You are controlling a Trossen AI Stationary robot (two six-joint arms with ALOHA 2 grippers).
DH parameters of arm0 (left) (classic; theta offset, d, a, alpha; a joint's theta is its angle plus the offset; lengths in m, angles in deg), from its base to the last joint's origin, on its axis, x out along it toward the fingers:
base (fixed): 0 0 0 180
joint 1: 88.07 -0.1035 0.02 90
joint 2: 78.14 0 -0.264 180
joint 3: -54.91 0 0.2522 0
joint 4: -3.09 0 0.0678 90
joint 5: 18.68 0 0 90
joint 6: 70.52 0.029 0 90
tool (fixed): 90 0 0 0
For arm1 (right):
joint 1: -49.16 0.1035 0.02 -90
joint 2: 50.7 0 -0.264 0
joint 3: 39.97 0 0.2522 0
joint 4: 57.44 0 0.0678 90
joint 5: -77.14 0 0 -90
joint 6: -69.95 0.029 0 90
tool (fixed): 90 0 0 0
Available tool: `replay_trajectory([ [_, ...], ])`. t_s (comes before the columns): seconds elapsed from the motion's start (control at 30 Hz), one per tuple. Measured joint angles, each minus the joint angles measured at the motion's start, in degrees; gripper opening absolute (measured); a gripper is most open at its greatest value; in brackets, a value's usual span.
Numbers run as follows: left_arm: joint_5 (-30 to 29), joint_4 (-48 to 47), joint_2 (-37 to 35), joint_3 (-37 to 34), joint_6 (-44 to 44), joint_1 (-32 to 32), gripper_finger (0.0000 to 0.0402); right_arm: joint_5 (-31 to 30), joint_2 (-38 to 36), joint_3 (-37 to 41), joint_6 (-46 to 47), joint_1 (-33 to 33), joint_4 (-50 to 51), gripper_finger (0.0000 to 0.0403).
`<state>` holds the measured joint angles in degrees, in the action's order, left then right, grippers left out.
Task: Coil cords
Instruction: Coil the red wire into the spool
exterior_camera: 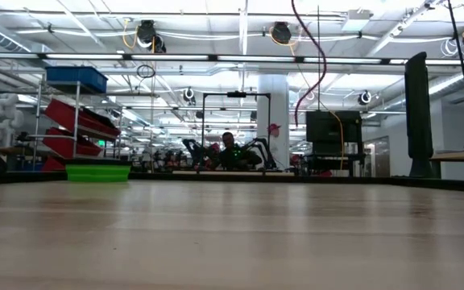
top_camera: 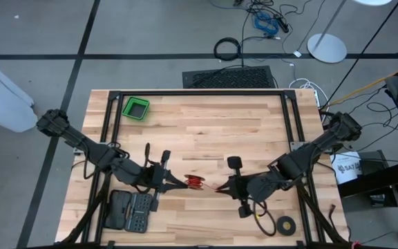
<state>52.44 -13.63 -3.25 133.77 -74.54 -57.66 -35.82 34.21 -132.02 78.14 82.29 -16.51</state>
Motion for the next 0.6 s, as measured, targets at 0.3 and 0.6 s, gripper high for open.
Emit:
replay_trajectory([
  [0.3, -1.1, -4.3, 0.0, 0.0, -7.7, -0.9, 0.0001, -4.3, -2.2, 0.0, -5.6, 0.7, -3.2, 0.0],
  [0.6, 4.5, -4.0, 1.8, 0.0, -10.1, -0.8, 0.0001, -6.2, -1.7, 0.0, -14.8, -1.0, -10.2, 0.0],
])
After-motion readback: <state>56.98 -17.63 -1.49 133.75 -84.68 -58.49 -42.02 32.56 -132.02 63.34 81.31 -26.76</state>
